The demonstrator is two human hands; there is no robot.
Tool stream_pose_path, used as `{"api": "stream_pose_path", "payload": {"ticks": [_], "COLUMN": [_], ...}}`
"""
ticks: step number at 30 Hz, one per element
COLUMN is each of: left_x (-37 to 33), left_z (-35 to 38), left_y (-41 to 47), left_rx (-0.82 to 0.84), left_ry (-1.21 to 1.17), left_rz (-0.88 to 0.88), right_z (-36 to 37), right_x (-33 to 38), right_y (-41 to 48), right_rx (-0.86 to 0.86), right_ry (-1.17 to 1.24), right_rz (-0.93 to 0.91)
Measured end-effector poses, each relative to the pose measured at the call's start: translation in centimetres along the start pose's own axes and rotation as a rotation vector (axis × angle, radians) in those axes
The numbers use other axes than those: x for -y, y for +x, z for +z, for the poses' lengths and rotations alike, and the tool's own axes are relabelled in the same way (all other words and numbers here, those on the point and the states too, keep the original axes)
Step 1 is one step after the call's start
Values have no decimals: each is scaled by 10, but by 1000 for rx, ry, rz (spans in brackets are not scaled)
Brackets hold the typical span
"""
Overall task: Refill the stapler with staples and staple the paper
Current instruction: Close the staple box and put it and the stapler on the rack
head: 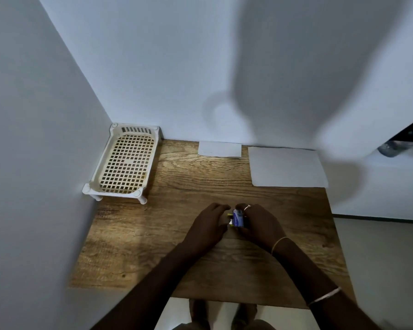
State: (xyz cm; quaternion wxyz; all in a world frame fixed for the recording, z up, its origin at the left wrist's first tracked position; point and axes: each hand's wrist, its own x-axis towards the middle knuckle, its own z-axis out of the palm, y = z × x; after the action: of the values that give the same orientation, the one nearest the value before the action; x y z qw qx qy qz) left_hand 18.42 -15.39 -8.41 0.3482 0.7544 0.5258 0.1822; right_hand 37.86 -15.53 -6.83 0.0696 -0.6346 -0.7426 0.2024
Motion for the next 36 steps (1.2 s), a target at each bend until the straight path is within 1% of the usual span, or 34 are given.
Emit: {"api": "stream_pose_path", "payload": {"ticks": [5,7,9,12,17,22,26,30,33,36], "left_x": [-5,-5,-6,-6,-4,5,19,41,63,82], "left_z": [16,21,24,28,26,2,-36,-82,-123,-163], "left_y": [10,13,13,14,14,16,17,16,17,19], "left_rx": [134,149,131,78,-6,-114,-258,-394,-476,-547], "left_ry": [85,77,81,103,61,-2,-41,-81,-61,-63], "left_rz": [6,4,4,10,36,56,9,-63,-109,-118], "right_z": [3,4,5,7,10,5,-5,-15,-17,-18], "right_x": [-9,-13,-16,-20,-24,-9,25,78,120,159], "right_y": [3,6,7,11,15,36,69,105,133,166], "right_rx": [41,60,73,83,92,24,-6,-15,-33,-16], "right_ry": [-31,-34,-34,-23,-11,23,84,139,238,242], "right_rz": [-4,-10,-17,-32,-75,-165,-239,-358,-388,-392]}}
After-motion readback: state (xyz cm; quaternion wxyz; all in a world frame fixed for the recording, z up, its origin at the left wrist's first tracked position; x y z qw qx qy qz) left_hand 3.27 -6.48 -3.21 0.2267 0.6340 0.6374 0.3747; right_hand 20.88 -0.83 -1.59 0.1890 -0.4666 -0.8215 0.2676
